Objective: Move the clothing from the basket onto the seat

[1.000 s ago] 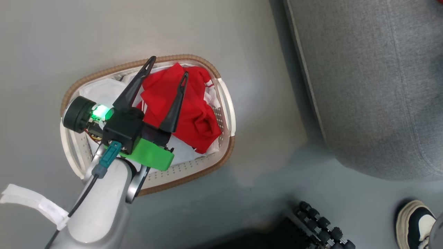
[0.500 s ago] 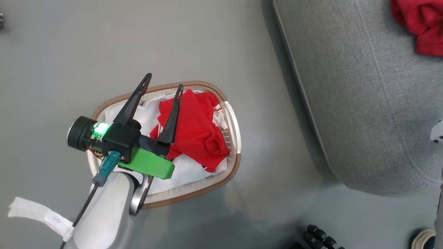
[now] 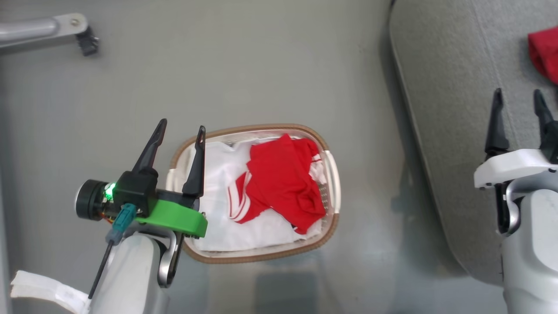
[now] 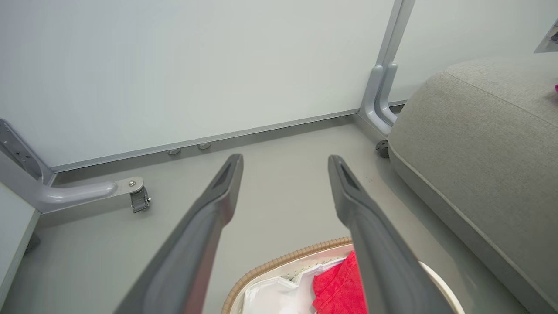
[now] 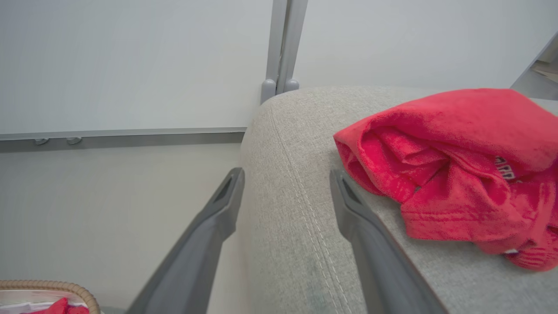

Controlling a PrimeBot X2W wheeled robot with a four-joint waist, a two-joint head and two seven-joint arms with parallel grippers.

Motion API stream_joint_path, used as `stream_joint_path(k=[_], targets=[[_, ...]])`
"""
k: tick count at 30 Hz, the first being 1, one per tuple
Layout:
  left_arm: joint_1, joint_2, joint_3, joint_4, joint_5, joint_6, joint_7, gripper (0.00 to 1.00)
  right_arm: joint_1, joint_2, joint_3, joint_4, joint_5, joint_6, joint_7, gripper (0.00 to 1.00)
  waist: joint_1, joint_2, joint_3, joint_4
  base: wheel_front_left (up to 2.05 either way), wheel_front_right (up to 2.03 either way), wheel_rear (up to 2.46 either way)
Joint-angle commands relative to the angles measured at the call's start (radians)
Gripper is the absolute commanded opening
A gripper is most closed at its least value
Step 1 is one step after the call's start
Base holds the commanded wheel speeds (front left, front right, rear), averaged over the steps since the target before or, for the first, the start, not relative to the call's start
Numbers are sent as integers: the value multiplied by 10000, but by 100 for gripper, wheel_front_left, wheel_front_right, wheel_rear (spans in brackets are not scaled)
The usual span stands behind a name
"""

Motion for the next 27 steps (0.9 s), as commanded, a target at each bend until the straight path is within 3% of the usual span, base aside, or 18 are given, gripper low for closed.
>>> stream_joint_path(k=[1,11,27], targets=[[169,-40,140,36,64,43,4,100,159,7,112,-56,81,-14,-19,100,0,0,-692,781,0,0,0],[673,-195,1263,222,267,189,4,100,372,124,1531,-305,467,-14,-19,100,0,0,-1494,1413,0,0,0],[2227,-277,1625,200,-6,217,4,100,2274,141,2402,-566,1278,-14,-19,100,0,0,-2954,1298,0,0,0]])
